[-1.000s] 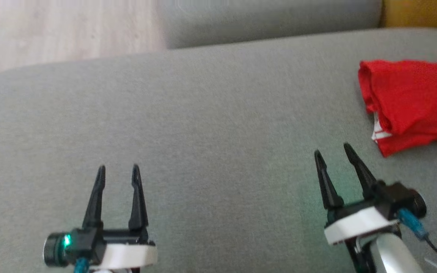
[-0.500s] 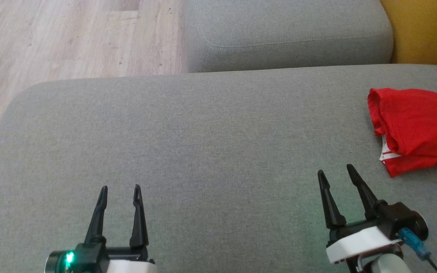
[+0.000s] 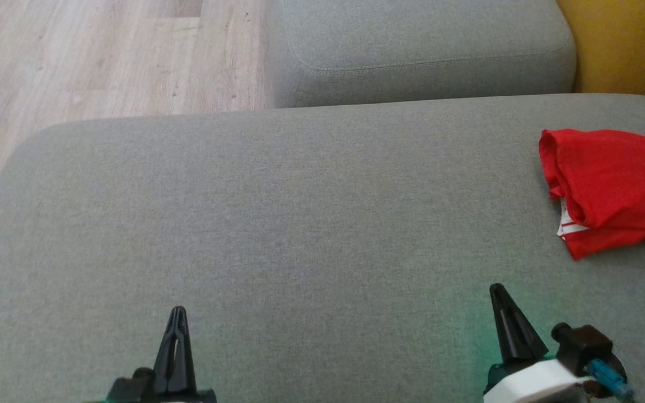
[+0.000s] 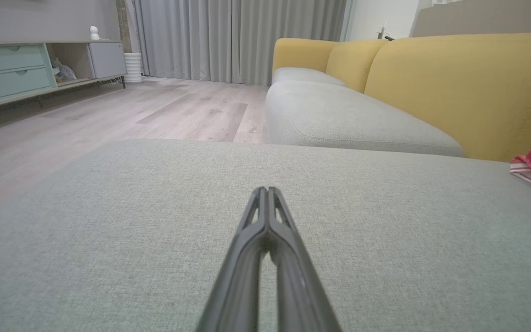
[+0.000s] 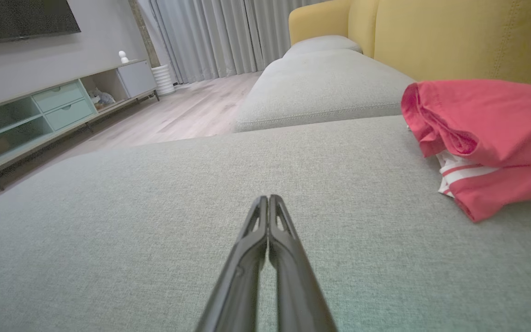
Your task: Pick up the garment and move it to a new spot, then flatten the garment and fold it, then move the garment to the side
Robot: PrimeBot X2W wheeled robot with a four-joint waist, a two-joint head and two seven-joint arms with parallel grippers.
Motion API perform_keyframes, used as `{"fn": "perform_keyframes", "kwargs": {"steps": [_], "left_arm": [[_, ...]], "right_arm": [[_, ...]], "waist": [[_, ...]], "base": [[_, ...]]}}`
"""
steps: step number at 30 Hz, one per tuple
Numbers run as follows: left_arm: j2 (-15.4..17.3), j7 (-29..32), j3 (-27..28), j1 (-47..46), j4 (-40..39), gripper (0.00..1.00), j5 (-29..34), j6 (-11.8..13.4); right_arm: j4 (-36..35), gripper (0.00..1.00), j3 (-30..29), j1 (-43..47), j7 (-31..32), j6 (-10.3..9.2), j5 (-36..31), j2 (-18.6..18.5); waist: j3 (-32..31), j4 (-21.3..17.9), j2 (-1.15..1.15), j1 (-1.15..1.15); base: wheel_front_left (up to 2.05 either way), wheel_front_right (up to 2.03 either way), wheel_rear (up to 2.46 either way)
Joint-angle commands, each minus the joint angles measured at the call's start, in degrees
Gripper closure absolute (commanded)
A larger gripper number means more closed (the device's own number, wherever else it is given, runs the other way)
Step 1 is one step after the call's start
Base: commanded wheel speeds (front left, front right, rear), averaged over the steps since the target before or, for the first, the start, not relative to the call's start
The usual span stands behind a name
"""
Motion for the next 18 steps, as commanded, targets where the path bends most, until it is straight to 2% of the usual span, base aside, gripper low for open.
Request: {"fn": "perform_keyframes", "kwargs": {"steps": [1,18], "left_arm": [[0.2,0.1,0.4,-2.0,-1.9,1.0,-1.8,-0.4],[0.9,2.4,2.0,-4.1,-0.6,1.0,-14.8,-2.6]], "right_arm": [[-2.1,1.0,-0.2,-2.2,0.4,0.0,2.1,-0.2],[-2.3,1.0,-1.4,-3.6,2.7,-0.01,15.2,-0.9]], "waist": [[0.0,0.0,0.0,0.0],[0.2,-0.4,0.0,0.0]], "base": [[0.0,0.0,0.0],[0.0,0.0,0.0]]}}
